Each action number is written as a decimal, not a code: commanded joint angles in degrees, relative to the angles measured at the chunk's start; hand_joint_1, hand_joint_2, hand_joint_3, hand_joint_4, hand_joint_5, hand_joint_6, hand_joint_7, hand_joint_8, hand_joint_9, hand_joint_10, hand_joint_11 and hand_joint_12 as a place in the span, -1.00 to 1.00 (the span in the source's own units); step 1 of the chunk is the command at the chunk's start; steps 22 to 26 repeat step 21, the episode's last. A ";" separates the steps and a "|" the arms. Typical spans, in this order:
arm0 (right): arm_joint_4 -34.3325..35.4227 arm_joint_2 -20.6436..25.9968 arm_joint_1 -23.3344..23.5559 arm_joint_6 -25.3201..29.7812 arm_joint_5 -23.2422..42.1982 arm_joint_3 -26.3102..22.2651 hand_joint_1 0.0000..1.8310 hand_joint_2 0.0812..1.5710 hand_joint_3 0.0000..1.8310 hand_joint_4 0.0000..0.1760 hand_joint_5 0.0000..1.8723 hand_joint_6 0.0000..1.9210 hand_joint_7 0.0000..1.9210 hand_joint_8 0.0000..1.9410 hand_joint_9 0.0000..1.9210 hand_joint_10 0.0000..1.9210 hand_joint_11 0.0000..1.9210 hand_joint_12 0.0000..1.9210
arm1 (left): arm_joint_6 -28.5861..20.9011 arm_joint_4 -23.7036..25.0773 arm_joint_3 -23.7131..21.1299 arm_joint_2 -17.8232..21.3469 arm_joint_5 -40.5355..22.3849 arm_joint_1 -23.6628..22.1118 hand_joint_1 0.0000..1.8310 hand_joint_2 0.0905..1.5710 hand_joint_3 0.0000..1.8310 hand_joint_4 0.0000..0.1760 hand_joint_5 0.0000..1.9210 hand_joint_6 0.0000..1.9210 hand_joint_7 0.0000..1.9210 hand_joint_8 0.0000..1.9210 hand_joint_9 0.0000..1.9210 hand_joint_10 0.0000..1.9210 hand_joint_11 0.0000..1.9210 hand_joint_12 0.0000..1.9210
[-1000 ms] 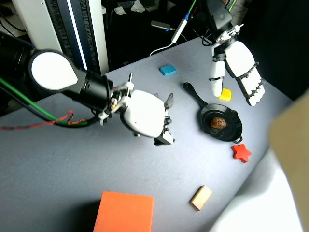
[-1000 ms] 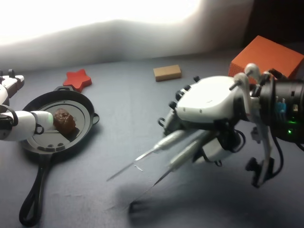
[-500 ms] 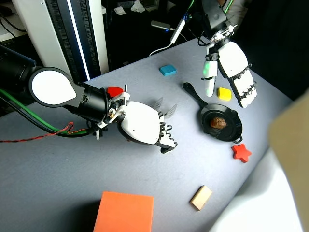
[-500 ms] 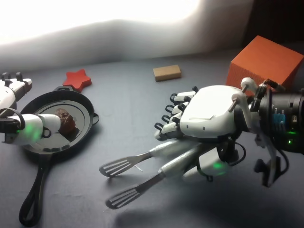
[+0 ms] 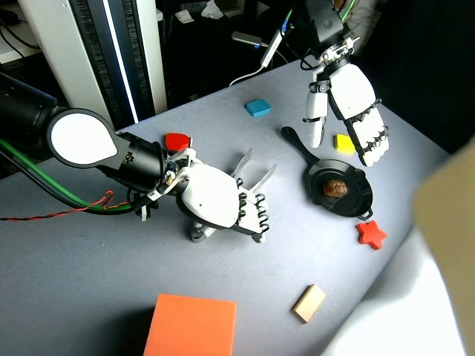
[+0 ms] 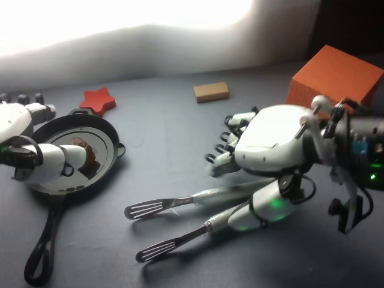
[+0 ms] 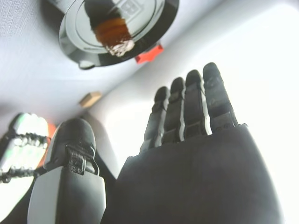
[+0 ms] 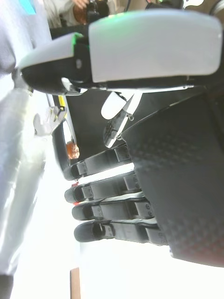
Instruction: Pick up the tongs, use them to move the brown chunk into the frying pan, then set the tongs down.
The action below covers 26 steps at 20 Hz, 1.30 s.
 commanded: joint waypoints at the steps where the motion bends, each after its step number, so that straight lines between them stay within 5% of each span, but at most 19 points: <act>1: 0.24 0.97 1.21 0.48 3.13 -0.75 -0.70 0.45 -0.99 -1.00 -0.20 -0.39 -0.10 -0.54 -0.38 0.18 -0.67 0.83 | 0.68 3.64 -0.19 0.25 -2.65 -1.25 -0.66 0.65 -1.00 -1.00 -0.46 -0.84 -0.35 -0.78 -0.57 -0.42 -1.00 0.50; 2: 0.24 3.21 2.28 0.54 2.40 -2.93 -0.65 0.47 -1.00 -1.00 -0.13 -0.19 -0.11 -0.10 -0.31 0.36 -0.58 0.88 | 0.76 3.63 -0.59 0.26 -1.49 -2.25 -0.63 0.68 -1.00 -1.00 -0.35 -0.49 -0.34 -0.15 -0.57 0.26 -0.88 0.80; 4: 0.25 5.86 3.57 0.94 1.84 -5.36 -0.66 0.52 -0.99 -1.00 -0.05 0.05 -0.01 0.11 -0.20 0.43 -0.45 0.91 | 0.83 3.62 -1.11 0.26 -2.17 -3.42 -0.64 0.71 -1.00 -1.00 -0.28 0.01 -0.35 0.64 -0.48 0.81 -0.62 0.98; 6: 0.26 9.76 5.70 0.92 0.84 -9.23 -0.76 0.61 -0.98 -1.00 0.07 0.41 0.16 0.47 0.05 0.83 -0.16 1.00 | 0.72 3.63 -1.28 0.15 -1.73 -3.99 -0.65 0.71 -1.00 -1.00 -0.24 0.61 -0.26 0.89 -0.32 0.98 -0.41 1.00; 8: 0.27 12.51 7.27 0.89 -0.35 -12.07 -0.82 0.64 -0.98 -1.00 0.12 0.53 0.21 0.55 0.12 0.88 -0.06 1.00 | 0.78 3.64 -0.66 0.16 0.99 -4.44 -0.64 0.71 -1.00 -1.00 -0.21 0.73 -0.20 0.93 -0.25 1.00 -0.35 1.00; 9: 0.27 14.23 8.50 0.84 -1.75 -13.98 -0.73 0.75 -0.97 -1.00 0.18 0.76 0.30 0.70 0.25 0.98 0.22 1.00 | 2.19 3.64 -0.46 0.17 1.60 -5.61 -0.74 0.76 -0.99 -1.00 -0.09 0.78 0.01 0.84 -0.06 1.00 -0.19 1.00; 10: 0.28 15.87 9.72 0.80 -3.14 -15.82 -0.67 0.77 -0.97 -1.00 0.20 0.78 0.33 0.73 0.29 1.00 0.29 1.00 | 4.76 3.64 -0.42 0.17 1.94 -7.02 -0.80 0.79 -0.99 -1.00 -0.07 0.82 0.05 0.85 -0.01 1.00 -0.13 1.00; 12: 0.28 18.81 11.51 0.83 -4.93 -18.93 -0.34 0.81 -0.98 -1.00 0.27 0.94 0.39 0.90 0.41 1.00 0.44 1.00 | 7.59 3.64 -0.40 0.08 4.31 -8.70 -0.59 0.86 -0.98 -1.00 0.04 0.97 0.15 0.98 0.15 1.00 0.11 1.00; 13: 0.28 20.38 12.32 1.41 -5.70 -20.43 -0.30 0.83 -0.98 0.55 0.31 0.97 0.41 0.93 0.44 1.00 0.47 1.00 | 7.80 3.64 -0.53 -0.07 4.87 -9.06 -0.51 0.86 -0.99 -1.00 0.08 0.98 0.18 1.00 0.19 1.00 0.17 1.00; 14: 0.29 22.29 13.17 2.91 -6.37 -22.21 -0.32 0.86 -0.97 0.91 0.34 0.99 0.44 0.96 0.47 1.00 0.49 1.00 | 7.91 3.64 -0.76 -0.11 5.18 -9.29 -0.42 0.86 -0.99 -1.00 0.13 1.00 0.21 1.00 0.23 1.00 0.23 1.00; 19: 0.29 27.98 10.68 5.86 -1.34 -25.59 -0.29 0.86 -0.97 1.00 0.35 1.00 0.45 1.00 0.50 1.00 0.50 1.00 | 7.98 3.65 -1.27 -0.09 5.21 -10.94 -0.29 0.82 -1.00 -1.00 0.17 1.00 0.22 1.00 0.25 1.00 0.28 1.00; 26: 0.28 28.19 10.59 5.09 0.25 -24.74 -0.30 0.87 -0.97 1.00 0.32 1.00 0.42 1.00 0.47 1.00 0.48 1.00 | 8.37 3.65 -1.25 -0.11 4.94 -11.63 -0.28 0.80 -1.00 -1.00 0.17 1.00 0.23 1.00 0.24 1.00 0.25 1.00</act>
